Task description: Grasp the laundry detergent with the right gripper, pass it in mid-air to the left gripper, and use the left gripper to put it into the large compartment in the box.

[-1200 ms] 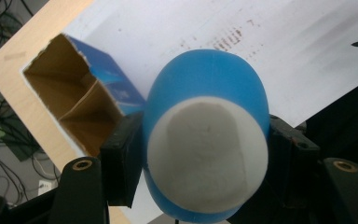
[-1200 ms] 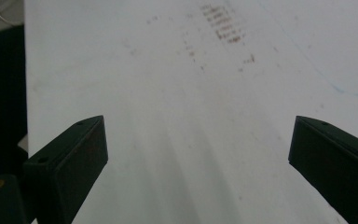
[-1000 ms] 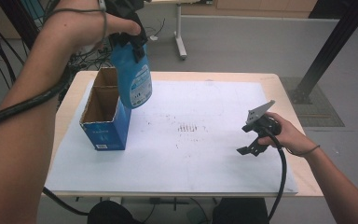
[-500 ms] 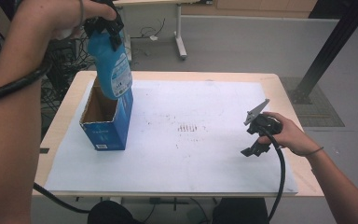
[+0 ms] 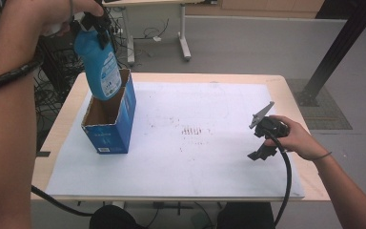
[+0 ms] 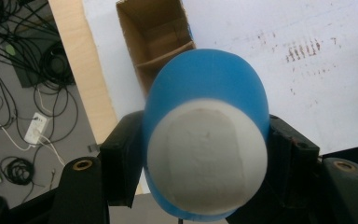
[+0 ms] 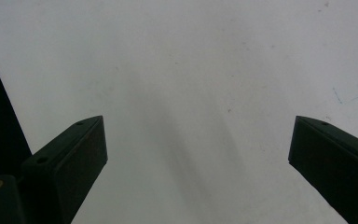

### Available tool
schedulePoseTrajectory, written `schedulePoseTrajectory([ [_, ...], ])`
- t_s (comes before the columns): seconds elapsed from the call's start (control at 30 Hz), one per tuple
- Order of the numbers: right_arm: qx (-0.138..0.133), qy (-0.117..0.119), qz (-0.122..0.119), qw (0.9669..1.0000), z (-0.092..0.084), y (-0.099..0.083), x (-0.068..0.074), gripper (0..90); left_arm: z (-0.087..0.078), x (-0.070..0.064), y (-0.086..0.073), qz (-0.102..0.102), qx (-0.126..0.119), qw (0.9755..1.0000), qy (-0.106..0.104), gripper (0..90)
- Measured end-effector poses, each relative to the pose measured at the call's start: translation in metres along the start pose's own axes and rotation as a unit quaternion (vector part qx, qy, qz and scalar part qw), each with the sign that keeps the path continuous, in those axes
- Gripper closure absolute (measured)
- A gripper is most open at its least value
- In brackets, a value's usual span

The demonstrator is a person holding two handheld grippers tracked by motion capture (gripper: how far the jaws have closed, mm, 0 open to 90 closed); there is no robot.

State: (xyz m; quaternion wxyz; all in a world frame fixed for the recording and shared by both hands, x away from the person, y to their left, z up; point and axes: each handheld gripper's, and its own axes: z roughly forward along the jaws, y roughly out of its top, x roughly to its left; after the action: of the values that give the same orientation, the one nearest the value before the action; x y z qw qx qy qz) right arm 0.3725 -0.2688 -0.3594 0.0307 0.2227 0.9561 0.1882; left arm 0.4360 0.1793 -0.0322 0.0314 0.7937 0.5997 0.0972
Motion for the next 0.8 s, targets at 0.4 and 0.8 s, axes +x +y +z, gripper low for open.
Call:
schedulePoseTrajectory([
  [0.4, -0.008, 0.004, 0.000, 1.0000, 0.002, 0.000, 0.000, 4.2, 0.025, 0.014, 0.003, -0.035, 0.023, 0.9991, 0.001, 37.5],
  [0.8, -0.013, 0.008, -0.006, 0.9999, 0.005, 0.004, 0.002, 4.2, 0.056, 0.017, 0.002, -0.039, 0.037, 0.9986, -0.001, 37.5],
])
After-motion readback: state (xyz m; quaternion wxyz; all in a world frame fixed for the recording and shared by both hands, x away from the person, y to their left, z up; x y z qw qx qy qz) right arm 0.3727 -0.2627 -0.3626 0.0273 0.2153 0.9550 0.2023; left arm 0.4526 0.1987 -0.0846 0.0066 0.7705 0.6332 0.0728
